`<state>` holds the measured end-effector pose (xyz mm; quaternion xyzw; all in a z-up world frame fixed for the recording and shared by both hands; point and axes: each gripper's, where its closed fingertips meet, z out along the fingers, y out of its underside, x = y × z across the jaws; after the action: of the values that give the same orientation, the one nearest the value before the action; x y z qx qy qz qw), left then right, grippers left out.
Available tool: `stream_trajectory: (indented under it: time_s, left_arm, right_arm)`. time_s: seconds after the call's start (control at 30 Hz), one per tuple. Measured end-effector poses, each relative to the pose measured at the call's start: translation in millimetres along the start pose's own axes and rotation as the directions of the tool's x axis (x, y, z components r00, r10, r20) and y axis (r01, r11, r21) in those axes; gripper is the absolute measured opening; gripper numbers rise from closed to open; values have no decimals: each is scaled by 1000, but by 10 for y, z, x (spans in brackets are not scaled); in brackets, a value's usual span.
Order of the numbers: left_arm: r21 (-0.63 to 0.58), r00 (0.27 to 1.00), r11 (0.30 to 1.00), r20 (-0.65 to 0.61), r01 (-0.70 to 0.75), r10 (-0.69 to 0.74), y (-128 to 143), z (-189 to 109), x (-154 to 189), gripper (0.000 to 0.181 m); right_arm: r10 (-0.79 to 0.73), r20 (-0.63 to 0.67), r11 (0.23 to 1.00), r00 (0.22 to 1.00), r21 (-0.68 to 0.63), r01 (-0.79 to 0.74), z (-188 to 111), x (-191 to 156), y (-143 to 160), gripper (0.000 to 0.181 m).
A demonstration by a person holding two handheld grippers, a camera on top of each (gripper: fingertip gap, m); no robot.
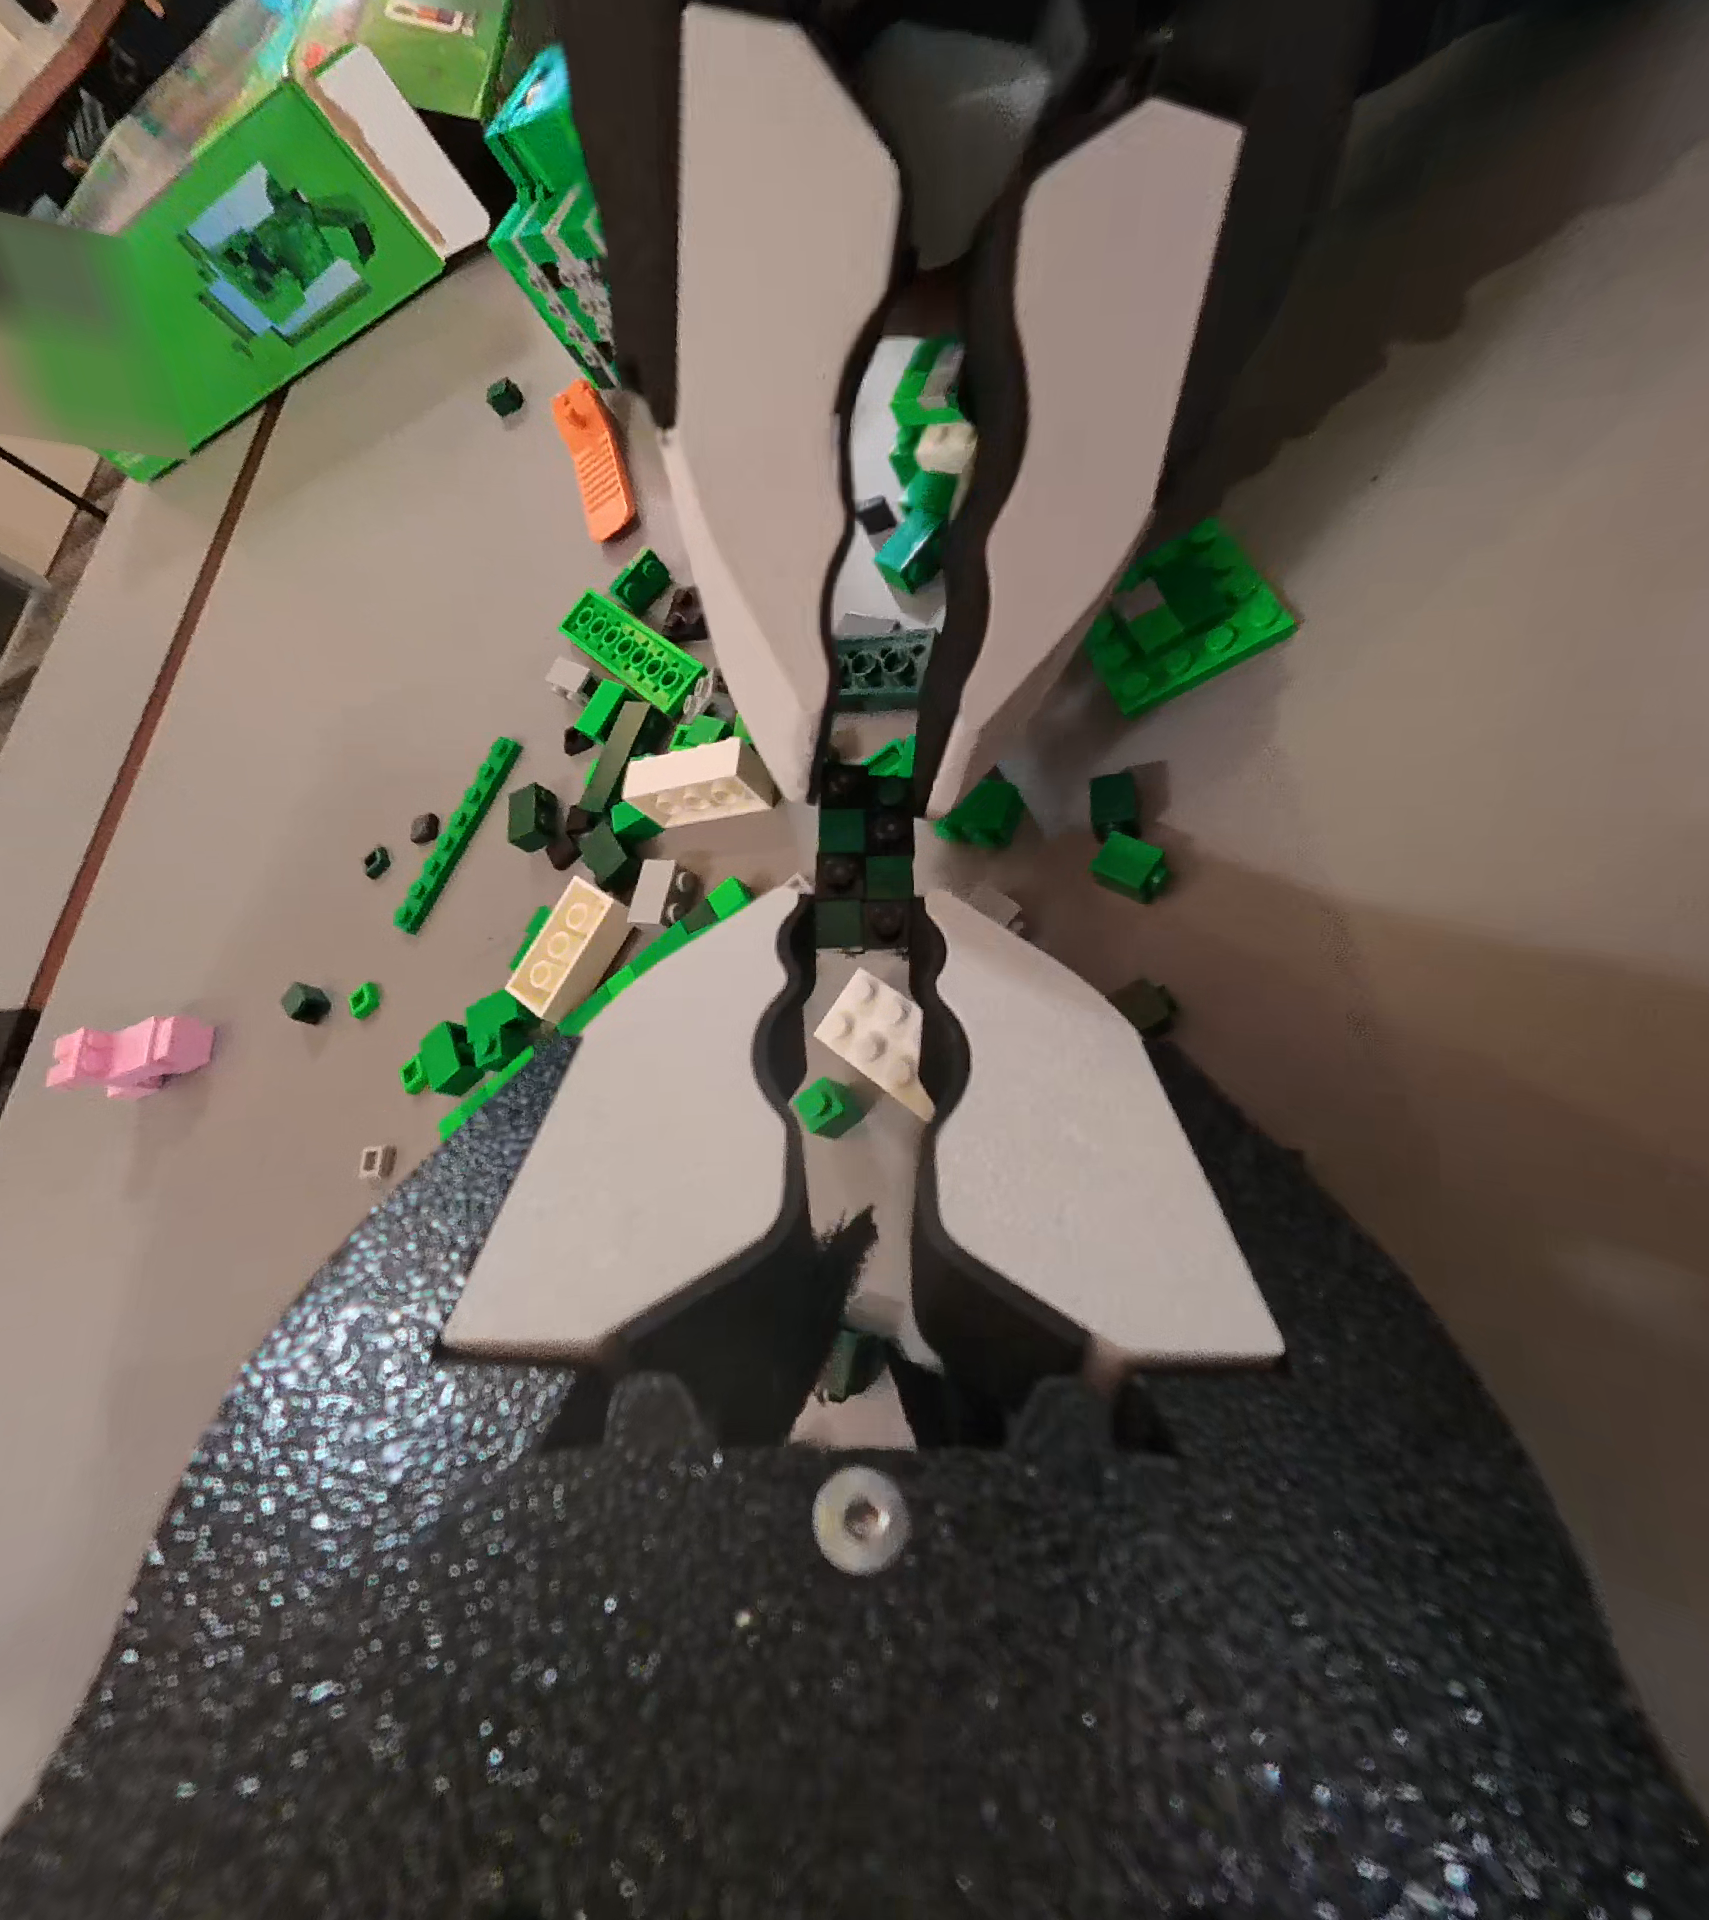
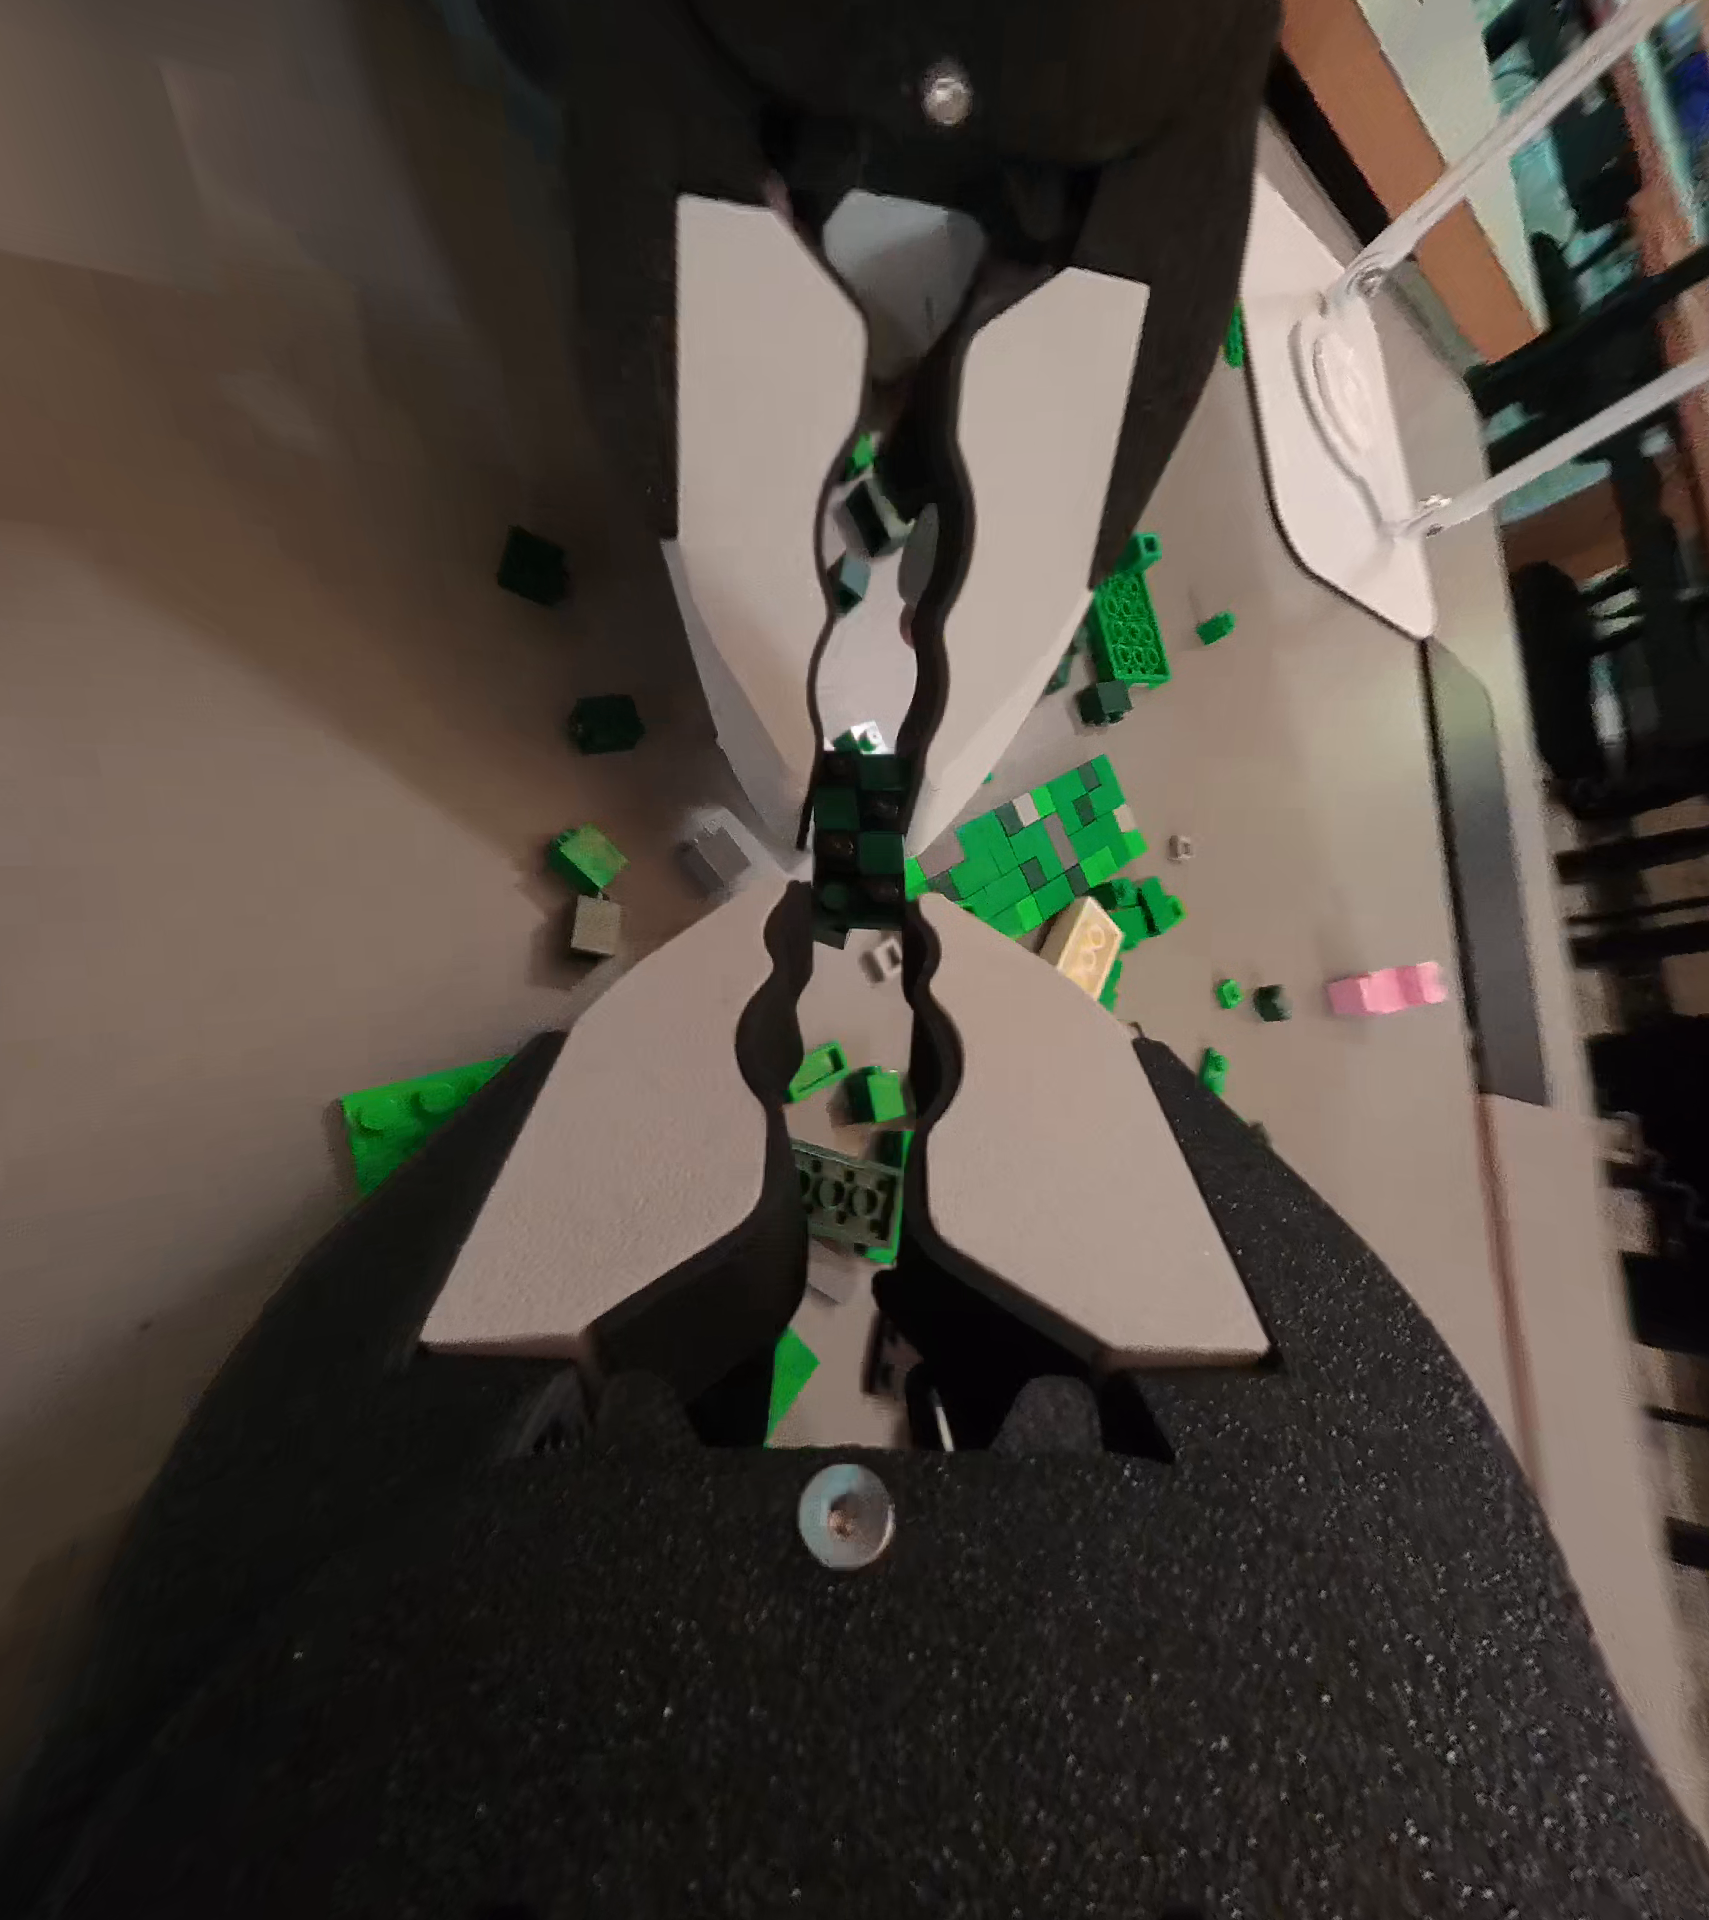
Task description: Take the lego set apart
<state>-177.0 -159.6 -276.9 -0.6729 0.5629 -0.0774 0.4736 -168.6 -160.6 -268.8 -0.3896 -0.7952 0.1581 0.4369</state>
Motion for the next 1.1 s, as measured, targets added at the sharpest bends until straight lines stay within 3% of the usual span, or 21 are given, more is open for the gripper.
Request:
stream_trajectory:
  time_s: [0.13,0.3,0.4,0.6,0.77,1.0,1.1]
  left_arm:
    - [-45,996,995,-6,89,-89,50,24,-22,17]
    - [-76,984,982,-10,175,-176,106,53,-36,17]
    - [-74,984,981,-9,178,-179,120,75,-26,17]
    - [-93,998,996,55,-6,11,86,121,0,17]
    - [-111,975,969,7,223,-223,128,138,-13,17]
    - [-139,905,898,-27,418,-425,184,137,-39,17]
    - [-136,921,912,-5,386,-390,195,135,-55,17]
  right_arm:
    - [-185,-86,980,979,-96,176,33,36,41,16]
    - [-313,-136,941,940,-179,287,74,67,79,17]
    - [-261,-117,957,958,-164,240,86,52,99,17]
    - [-190,-71,976,979,-122,180,101,-8,90,16]
    - [-311,-117,937,943,-205,283,137,30,120,16]
    - [-545,-169,813,821,-347,468,173,83,118,8]
    - [-451,-177,870,875,-306,387,187,83,117,10]
